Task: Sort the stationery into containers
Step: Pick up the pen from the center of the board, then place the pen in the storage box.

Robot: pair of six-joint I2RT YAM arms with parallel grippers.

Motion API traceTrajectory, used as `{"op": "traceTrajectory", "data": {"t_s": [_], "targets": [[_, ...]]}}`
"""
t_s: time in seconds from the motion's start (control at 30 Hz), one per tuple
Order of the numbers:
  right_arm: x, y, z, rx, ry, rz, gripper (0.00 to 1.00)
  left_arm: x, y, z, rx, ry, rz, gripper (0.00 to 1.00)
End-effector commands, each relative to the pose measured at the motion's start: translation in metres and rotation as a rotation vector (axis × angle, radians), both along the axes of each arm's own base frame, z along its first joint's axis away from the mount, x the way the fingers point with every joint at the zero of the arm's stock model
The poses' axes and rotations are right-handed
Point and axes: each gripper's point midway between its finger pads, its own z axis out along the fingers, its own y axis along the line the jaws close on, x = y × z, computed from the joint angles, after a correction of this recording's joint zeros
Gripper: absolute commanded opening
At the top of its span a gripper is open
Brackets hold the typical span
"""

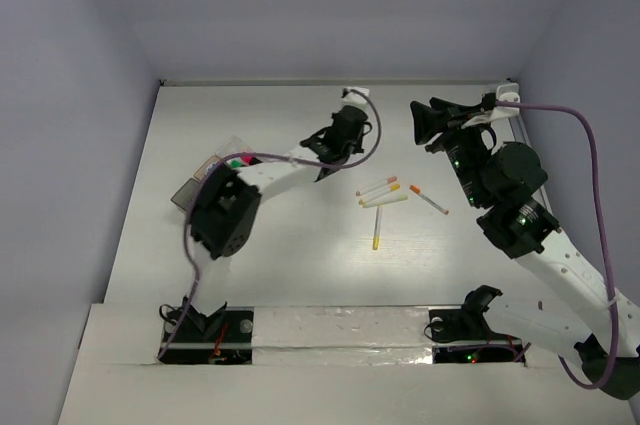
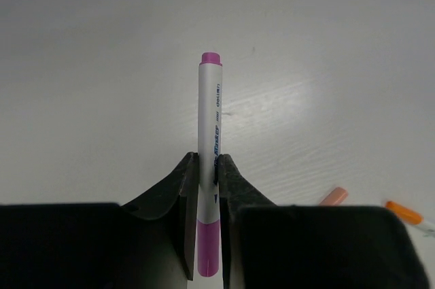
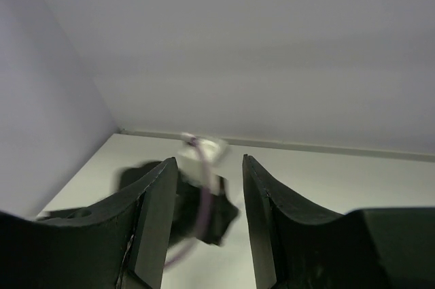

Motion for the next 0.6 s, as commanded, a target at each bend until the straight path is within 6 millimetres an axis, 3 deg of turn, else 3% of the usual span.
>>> {"op": "traceTrajectory", "data": {"t_s": [0.0,0.03,0.07,0.1,0.13,0.17,0.2,0.23,0.27,0.3,0.33,0.37,0.43,0.47,0.57], "targets": [[-0.005,0.001,0.017,0.037,-0.047,0.029,0.49,0.001,0.065,0.122,-0.329,-0.209,0.214,0.00],[-0.005,0.001,0.017,0.037,-0.047,0.029,0.49,-0.001,0.089,0.125,-0.364,-0.214,0.263,0.00],[-0.006,0.003,0.017,0.038,-0.048,0.038,0.49,-0.016,0.109,0.092,-0.339,-0.164,0.299,0.00],[-0.006,0.004,0.017,0.037,-0.047,0.042,0.49,-0.027,0.130,0.119,-0.406,-0.210,0.333,0.00],[-0.006,0.004,0.016,0.039,-0.045,0.044,0.49,-0.035,0.147,0.119,-0.444,-0.212,0.387,0.00],[-0.008,0.006,0.017,0.039,-0.049,0.058,0.49,-0.047,0.170,0.094,-0.418,-0.182,0.437,0.00],[-0.008,0.007,0.017,0.040,-0.049,0.065,0.49,-0.061,0.188,0.110,-0.457,-0.210,0.467,0.00],[-0.008,0.007,0.017,0.040,-0.048,0.066,0.49,-0.069,0.203,0.111,-0.487,-0.215,0.519,0.00],[-0.010,0.008,0.018,0.040,-0.050,0.076,0.49,-0.082,0.217,0.089,-0.465,-0.187,0.551,0.00],[-0.010,0.008,0.019,0.041,-0.050,0.078,0.49,-0.094,0.237,0.100,-0.497,-0.210,0.584,0.00],[-0.011,0.008,0.019,0.041,-0.049,0.079,0.49,-0.102,0.250,0.099,-0.505,-0.214,0.623,0.00],[-0.012,0.008,0.019,0.042,-0.050,0.086,0.49,-0.113,0.261,0.082,-0.506,-0.194,0.659,0.00],[-0.015,0.008,0.021,0.048,-0.055,0.091,0.49,-0.132,0.288,0.089,-0.542,-0.224,0.724,0.00],[-0.017,0.008,0.023,0.051,-0.061,0.102,0.49,-0.140,0.296,0.075,-0.551,-0.210,0.757,0.00],[-0.024,0.010,0.026,0.064,-0.074,0.134,0.49,-0.157,0.319,0.069,-0.591,-0.221,0.824,0.00]]}}
